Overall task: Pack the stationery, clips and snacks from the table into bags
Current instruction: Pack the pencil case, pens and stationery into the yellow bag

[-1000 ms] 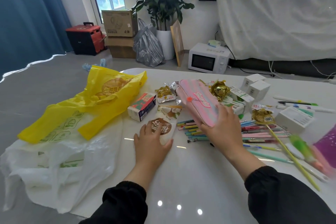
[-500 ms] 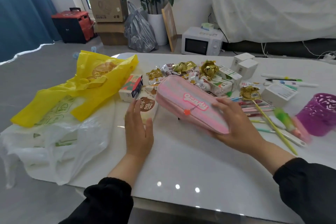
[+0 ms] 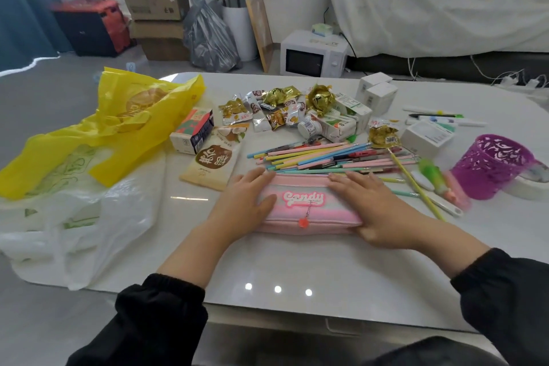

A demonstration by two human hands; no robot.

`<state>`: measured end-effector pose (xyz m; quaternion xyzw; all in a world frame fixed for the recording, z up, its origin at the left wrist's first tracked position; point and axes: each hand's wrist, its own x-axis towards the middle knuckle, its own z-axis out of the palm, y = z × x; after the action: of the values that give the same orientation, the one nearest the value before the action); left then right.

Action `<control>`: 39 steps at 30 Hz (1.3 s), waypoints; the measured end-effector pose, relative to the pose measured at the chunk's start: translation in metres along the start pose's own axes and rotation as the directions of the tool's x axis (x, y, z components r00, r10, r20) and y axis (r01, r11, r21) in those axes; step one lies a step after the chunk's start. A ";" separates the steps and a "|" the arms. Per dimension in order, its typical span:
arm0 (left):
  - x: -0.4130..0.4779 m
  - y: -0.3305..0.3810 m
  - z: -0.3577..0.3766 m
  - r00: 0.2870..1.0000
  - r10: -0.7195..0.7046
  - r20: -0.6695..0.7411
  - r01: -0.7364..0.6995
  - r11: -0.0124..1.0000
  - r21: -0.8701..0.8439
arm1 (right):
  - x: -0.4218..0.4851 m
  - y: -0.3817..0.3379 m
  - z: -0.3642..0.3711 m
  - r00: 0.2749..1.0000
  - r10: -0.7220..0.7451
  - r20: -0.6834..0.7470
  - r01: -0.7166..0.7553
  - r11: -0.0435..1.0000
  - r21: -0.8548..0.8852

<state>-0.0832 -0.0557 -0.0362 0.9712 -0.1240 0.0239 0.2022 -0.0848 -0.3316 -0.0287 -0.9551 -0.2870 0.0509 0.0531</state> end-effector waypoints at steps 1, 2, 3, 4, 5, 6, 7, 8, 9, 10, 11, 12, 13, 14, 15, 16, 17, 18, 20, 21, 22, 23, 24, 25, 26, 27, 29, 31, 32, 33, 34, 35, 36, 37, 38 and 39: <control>-0.002 0.002 0.005 0.999 -0.002 -0.034 0.001 0.999 -0.038 | -0.003 0.000 -0.005 1.000 0.012 0.021 -0.013 0.999 0.033; -0.005 0.006 0.011 0.997 -0.012 -0.081 0.007 0.999 -0.051 | -0.004 -0.002 -0.011 0.999 0.039 0.029 -0.042 0.993 0.111; -0.008 0.010 0.018 0.991 -0.031 -0.130 0.023 0.998 -0.060 | -0.002 -0.005 -0.016 0.997 0.075 0.013 -0.076 0.976 0.204; -0.011 0.017 0.025 0.984 -0.046 -0.171 0.034 0.997 -0.073 | 0.003 -0.009 -0.019 0.993 0.116 -0.028 -0.104 0.959 0.264; -0.014 0.024 0.032 0.977 -0.044 -0.208 0.025 0.995 -0.093 | 0.010 -0.012 -0.021 0.984 0.152 -0.088 -0.122 0.953 0.278; -0.016 0.030 0.038 0.969 -0.031 -0.245 0.002 0.993 -0.117 | 0.017 -0.014 -0.020 0.973 0.180 -0.146 -0.140 0.958 0.250; -0.016 0.036 0.041 0.964 -0.030 -0.265 -0.013 0.987 -0.159 | 0.024 -0.015 -0.019 0.964 0.197 -0.179 -0.160 0.966 0.203; -0.014 0.041 0.041 0.959 -0.047 -0.278 -0.016 0.975 -0.222 | 0.029 -0.015 -0.015 0.960 0.211 -0.182 -0.186 0.972 0.143; -0.010 0.042 0.040 0.956 -0.073 -0.286 -0.017 0.954 -0.299 | 0.033 -0.015 -0.011 0.961 0.222 -0.165 -0.212 0.974 0.077; -0.003 0.040 0.037 0.948 -0.097 -0.303 -0.020 0.933 -0.359 | 0.034 -0.014 -0.007 0.964 0.229 -0.139 -0.229 0.973 0.016; 0.006 0.036 0.032 0.938 -0.123 -0.323 -0.017 0.917 -0.399 | 0.035 -0.013 -0.004 0.965 0.234 -0.115 -0.239 0.971 -0.027; 0.018 0.030 0.027 0.933 -0.153 -0.325 0.002 0.907 -0.422 | 0.035 -0.012 -0.002 0.965 0.242 -0.097 -0.248 0.967 -0.055; 0.031 0.022 0.022 0.939 -0.186 -0.289 0.044 0.899 -0.435 | 0.036 -0.012 -0.001 0.965 0.249 -0.080 -0.255 0.964 -0.071; 0.046 0.016 0.017 0.952 -0.219 -0.216 0.106 0.893 -0.438 | 0.037 -0.012 -0.001 0.965 0.253 -0.061 -0.258 0.963 -0.084; 0.061 0.011 0.014 0.963 -0.239 -0.129 0.164 0.889 -0.427 | 0.038 -0.013 -0.002 0.966 0.256 -0.045 -0.259 0.961 -0.093; 0.075 0.008 0.012 0.970 -0.241 -0.043 0.204 0.893 -0.401 | 0.039 -0.013 -0.002 0.965 0.259 -0.032 -0.261 0.960 -0.101; 0.088 0.007 0.012 0.973 -0.230 0.034 0.226 0.900 -0.372 | 0.041 -0.013 -0.002 0.966 0.259 -0.024 -0.260 0.960 -0.104; 0.099 0.007 0.012 0.971 -0.215 0.103 0.238 0.910 -0.339 | 0.041 -0.013 -0.002 0.966 0.258 -0.020 -0.258 0.961 -0.103; 0.115 0.009 0.016 0.956 -0.196 0.217 0.247 0.938 -0.243 | 0.042 -0.013 0.000 0.966 0.258 -0.014 -0.258 0.960 -0.108; 0.120 0.010 0.017 0.948 -0.189 0.255 0.238 0.954 -0.180 | 0.041 -0.012 0.001 0.966 0.260 -0.011 -0.259 0.960 -0.110; 0.122 0.012 0.018 0.946 -0.177 0.272 0.217 0.969 -0.123 | 0.040 -0.011 0.001 0.965 0.262 -0.010 -0.261 0.959 -0.112; 0.123 0.014 0.019 0.950 -0.159 0.270 0.191 0.977 -0.093 | 0.039 -0.010 0.001 0.964 0.264 -0.012 -0.264 0.958 -0.114; 0.123 0.016 0.019 0.954 -0.140 0.265 0.173 0.979 -0.106 | 0.037 -0.008 0.000 0.964 0.265 -0.015 -0.265 0.957 -0.117; 0.121 0.017 0.019 0.957 -0.120 0.264 0.161 0.977 -0.140 | 0.036 -0.006 -0.001 0.964 0.265 -0.019 -0.265 0.956 -0.123; 0.119 0.017 0.020 0.960 -0.099 0.262 0.146 0.975 -0.169 | 0.035 -0.003 -0.002 0.964 0.266 -0.018 -0.266 0.955 -0.130; 0.117 0.018 0.022 0.963 -0.079 0.259 0.129 0.974 -0.185 | 0.033 -0.001 -0.003 0.964 0.266 -0.016 -0.266 0.955 -0.133; 0.112 0.019 0.025 0.969 -0.043 0.245 0.095 0.975 -0.202 | 0.031 0.002 -0.004 0.964 0.264 -0.013 -0.264 0.956 -0.126; 0.109 0.022 0.024 0.974 -0.019 0.227 0.074 0.970 -0.232 | 0.028 0.002 -0.004 0.965 0.262 -0.015 -0.262 0.957 -0.120; 0.107 0.024 0.023 0.974 -0.004 0.225 0.060 0.968 -0.243 | 0.026 0.002 -0.005 0.964 0.264 -0.017 -0.264 0.957 -0.118; 0.106 0.025 0.022 0.972 0.012 0.234 0.048 0.968 -0.248 | 0.024 0.001 -0.005 0.964 0.266 -0.021 -0.267 0.957 -0.114; 0.104 0.026 0.021 0.968 0.027 0.251 0.038 0.967 -0.252 | 0.023 0.001 -0.005 0.963 0.268 -0.030 -0.270 0.957 -0.104; 0.102 0.027 0.019 0.961 0.039 0.273 0.034 0.965 -0.258 | 0.021 0.001 -0.005 0.962 0.269 -0.040 -0.272 0.958 -0.091; 0.101 0.027 0.017 0.953 0.052 0.297 0.029 0.965 -0.262 | 0.019 0.001 -0.005 0.963 0.266 -0.048 -0.270 0.960 -0.079; 0.100 0.027 0.015 0.945 0.067 0.320 0.019 0.966 -0.259 | 0.017 0.001 -0.006 0.964 0.262 -0.051 -0.265 0.962 -0.068; 0.098 0.026 0.013 0.936 0.081 0.342 0.007 0.968 -0.250 | 0.016 0.001 -0.006 0.966 0.254 -0.051 -0.257 0.964 -0.060; 0.097 0.026 0.011 0.928 0.092 0.360 -0.003 0.971 -0.239 | 0.014 0.001 -0.007 0.968 0.244 -0.052 -0.247 0.968 -0.055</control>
<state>0.0042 -0.1060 -0.0270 0.9244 -0.1853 -0.1685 0.2878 -0.0720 -0.3255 -0.0228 -0.9853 -0.1668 0.0271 0.0236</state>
